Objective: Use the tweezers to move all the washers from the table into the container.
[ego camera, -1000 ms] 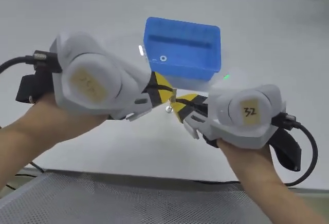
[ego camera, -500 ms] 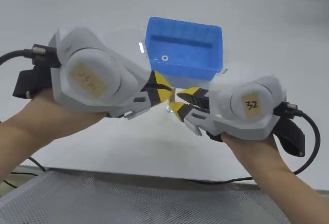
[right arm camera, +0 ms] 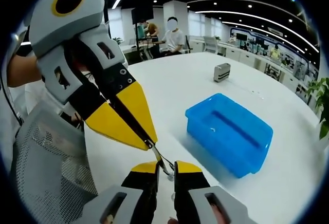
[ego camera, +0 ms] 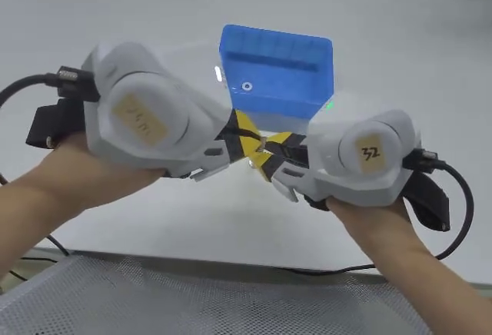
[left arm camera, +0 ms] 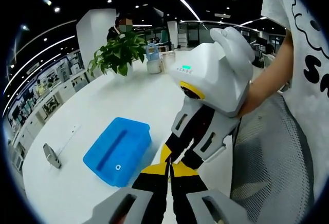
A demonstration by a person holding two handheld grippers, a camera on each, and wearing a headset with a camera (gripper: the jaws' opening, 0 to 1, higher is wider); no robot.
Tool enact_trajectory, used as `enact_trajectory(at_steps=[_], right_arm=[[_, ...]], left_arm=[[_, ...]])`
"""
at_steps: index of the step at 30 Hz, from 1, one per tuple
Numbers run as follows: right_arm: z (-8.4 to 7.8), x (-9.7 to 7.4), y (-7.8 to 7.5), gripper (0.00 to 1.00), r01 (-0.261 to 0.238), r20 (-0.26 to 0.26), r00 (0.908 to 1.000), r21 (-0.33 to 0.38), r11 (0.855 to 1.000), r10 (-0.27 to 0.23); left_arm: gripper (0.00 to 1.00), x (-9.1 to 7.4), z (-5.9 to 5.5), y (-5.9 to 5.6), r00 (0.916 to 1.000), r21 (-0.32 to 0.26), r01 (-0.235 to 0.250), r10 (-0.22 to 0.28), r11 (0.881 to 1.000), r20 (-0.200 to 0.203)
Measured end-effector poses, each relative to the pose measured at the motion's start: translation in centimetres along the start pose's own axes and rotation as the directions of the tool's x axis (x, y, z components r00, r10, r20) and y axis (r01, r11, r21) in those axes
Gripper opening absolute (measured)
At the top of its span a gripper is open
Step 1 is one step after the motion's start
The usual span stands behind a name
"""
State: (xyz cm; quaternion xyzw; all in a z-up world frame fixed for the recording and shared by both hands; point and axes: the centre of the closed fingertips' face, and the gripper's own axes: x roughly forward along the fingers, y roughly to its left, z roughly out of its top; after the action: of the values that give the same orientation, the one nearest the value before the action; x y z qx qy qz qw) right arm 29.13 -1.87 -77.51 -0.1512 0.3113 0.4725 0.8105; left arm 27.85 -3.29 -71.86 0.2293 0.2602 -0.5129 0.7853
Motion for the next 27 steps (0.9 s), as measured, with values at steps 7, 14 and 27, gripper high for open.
enact_trajectory(at_steps=[7, 14, 27], right_arm=[[0.2, 0.6, 0.1, 0.05, -0.036, -0.008, 0.9993, -0.097, 0.995, 0.035], [0.1, 0.6, 0.1, 0.04, -0.028, -0.021, 0.9995, -0.129, 0.991, 0.025], [1.8, -0.9, -0.3, 0.03, 0.013, 0.0, 0.9999, -0.2, 0.98, -0.014]], left_arm=[[0.0, 0.0, 0.1, 0.3, 0.9998, 0.031, -0.014, 0.014, 0.999, -0.015], [0.0, 0.0, 0.1, 0.3, 0.9998, 0.035, -0.012, 0.013, 0.999, -0.018], [0.0, -1.0, 1.8, 0.6, 0.9992, 0.089, -0.04, 0.04, 0.995, 0.002]])
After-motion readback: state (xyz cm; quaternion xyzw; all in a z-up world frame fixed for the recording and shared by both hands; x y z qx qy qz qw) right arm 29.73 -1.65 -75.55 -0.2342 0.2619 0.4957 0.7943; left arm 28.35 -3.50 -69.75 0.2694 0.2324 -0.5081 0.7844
